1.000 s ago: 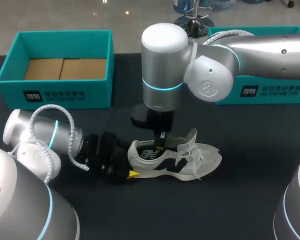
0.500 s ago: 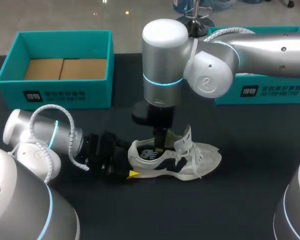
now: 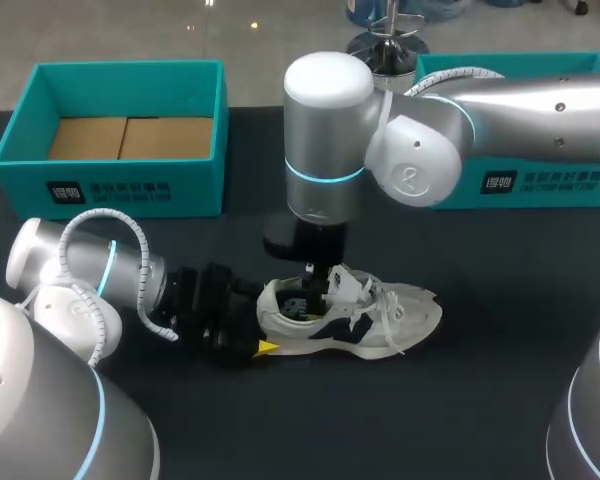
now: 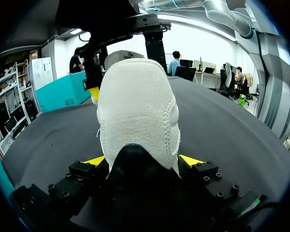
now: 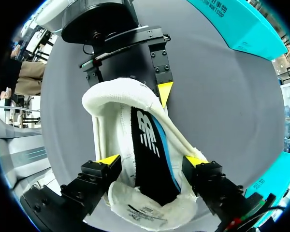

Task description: Take the shoe out of the shoebox, open the shoe tongue, remove and reinsert the insole, then place the shoe into the shoebox

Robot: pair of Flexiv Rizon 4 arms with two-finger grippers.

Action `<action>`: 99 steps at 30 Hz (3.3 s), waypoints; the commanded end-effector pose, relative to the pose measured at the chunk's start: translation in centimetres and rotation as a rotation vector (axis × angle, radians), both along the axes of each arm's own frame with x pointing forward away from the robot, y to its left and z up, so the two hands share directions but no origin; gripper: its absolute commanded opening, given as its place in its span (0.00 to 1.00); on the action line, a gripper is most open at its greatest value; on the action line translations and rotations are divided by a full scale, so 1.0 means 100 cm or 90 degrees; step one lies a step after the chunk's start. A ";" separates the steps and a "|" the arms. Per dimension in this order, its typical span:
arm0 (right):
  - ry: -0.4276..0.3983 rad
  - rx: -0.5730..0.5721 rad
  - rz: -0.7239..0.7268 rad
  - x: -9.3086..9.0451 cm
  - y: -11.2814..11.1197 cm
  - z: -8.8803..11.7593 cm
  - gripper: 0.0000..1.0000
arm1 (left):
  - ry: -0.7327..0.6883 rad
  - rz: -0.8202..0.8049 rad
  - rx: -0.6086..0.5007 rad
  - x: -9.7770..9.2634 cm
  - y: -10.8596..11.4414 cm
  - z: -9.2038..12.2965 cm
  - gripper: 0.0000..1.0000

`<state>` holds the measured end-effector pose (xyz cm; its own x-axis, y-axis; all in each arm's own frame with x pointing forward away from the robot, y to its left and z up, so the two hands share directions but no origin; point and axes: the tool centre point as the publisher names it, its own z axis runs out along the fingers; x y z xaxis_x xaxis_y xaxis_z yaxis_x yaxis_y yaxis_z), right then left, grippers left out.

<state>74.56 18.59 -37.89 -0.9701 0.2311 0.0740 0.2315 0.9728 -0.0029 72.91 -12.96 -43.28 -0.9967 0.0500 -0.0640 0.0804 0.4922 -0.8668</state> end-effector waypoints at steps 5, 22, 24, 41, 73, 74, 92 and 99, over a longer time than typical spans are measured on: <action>0.028 0.016 0.005 0.001 0.025 -0.036 0.76 | -0.001 -0.001 0.002 0.000 0.000 -0.003 0.00; 0.029 0.010 0.003 -0.009 0.025 -0.028 0.05 | -0.001 -0.001 0.002 0.000 0.000 -0.003 0.00; 0.035 0.011 0.005 -0.010 0.026 -0.029 0.02 | -0.001 -0.001 0.002 0.000 0.000 -0.003 0.00; -0.034 -0.034 -0.027 0.001 0.008 0.040 0.00 | -0.001 -0.001 0.002 0.000 0.000 -0.003 0.00; -0.024 0.035 -0.139 0.010 -0.017 0.066 0.00 | -0.001 -0.001 0.002 0.000 0.000 -0.003 0.00; -0.024 0.041 -0.141 0.011 -0.017 0.066 0.00 | -0.001 -0.001 0.002 0.000 0.000 -0.003 0.00; 0.006 0.121 -0.086 0.038 0.048 0.062 0.00 | -0.001 -0.001 0.002 0.000 0.000 -0.003 0.00; -0.035 0.160 -0.094 0.043 0.072 0.089 0.00 | -0.001 -0.001 0.002 0.000 0.000 -0.003 0.00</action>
<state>79.16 25.16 -29.88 -0.9326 0.3430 0.1125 0.3607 0.8974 0.2540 72.88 -12.81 -43.24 -0.9965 0.0525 -0.0647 0.0822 0.4913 -0.8671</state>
